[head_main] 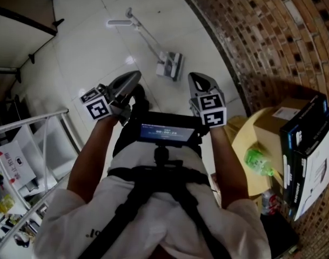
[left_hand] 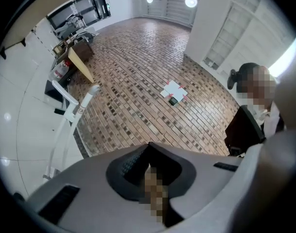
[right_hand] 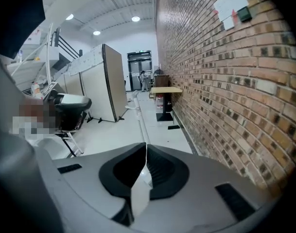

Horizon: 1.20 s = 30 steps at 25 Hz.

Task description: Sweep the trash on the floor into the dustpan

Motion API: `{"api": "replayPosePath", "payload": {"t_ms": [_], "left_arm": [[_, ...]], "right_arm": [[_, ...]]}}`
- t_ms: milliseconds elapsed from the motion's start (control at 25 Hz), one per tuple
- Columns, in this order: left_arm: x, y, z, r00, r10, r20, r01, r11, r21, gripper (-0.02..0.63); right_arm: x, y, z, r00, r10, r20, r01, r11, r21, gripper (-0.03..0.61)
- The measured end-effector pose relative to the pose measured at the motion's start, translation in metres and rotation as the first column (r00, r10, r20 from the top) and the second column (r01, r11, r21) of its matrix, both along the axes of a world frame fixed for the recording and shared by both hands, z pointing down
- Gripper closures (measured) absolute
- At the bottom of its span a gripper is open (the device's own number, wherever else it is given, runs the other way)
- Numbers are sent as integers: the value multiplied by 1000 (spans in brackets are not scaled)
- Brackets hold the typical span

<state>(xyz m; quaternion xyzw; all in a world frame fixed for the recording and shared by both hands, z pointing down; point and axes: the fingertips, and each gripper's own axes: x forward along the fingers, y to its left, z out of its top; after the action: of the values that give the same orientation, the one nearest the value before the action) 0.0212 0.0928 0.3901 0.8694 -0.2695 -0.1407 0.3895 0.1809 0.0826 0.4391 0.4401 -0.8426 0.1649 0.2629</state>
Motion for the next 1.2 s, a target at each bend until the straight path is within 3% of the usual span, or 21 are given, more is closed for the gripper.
{"api": "replayPosePath", "payload": {"t_ms": [360,520,800,1200], "left_arm": [[19,40,-26,998,31,52,-34,998,56,612],[21,44,-33,997,40,67,-43,998,48,612],[12,54,-57,997,78,26,-79,995,66,612],[-35,68,-70,994,106,27,-107,992,71,612]], "right_arm": [[31,21,-19,996,78,43,-79,997,22,578],[32,27,-32,992,111,57,-112,993,30,578],[10,40,-55,989,117,95,-121,992,30,578],[-31,62,-65,987,151,49,-152,988,18,578]]}}
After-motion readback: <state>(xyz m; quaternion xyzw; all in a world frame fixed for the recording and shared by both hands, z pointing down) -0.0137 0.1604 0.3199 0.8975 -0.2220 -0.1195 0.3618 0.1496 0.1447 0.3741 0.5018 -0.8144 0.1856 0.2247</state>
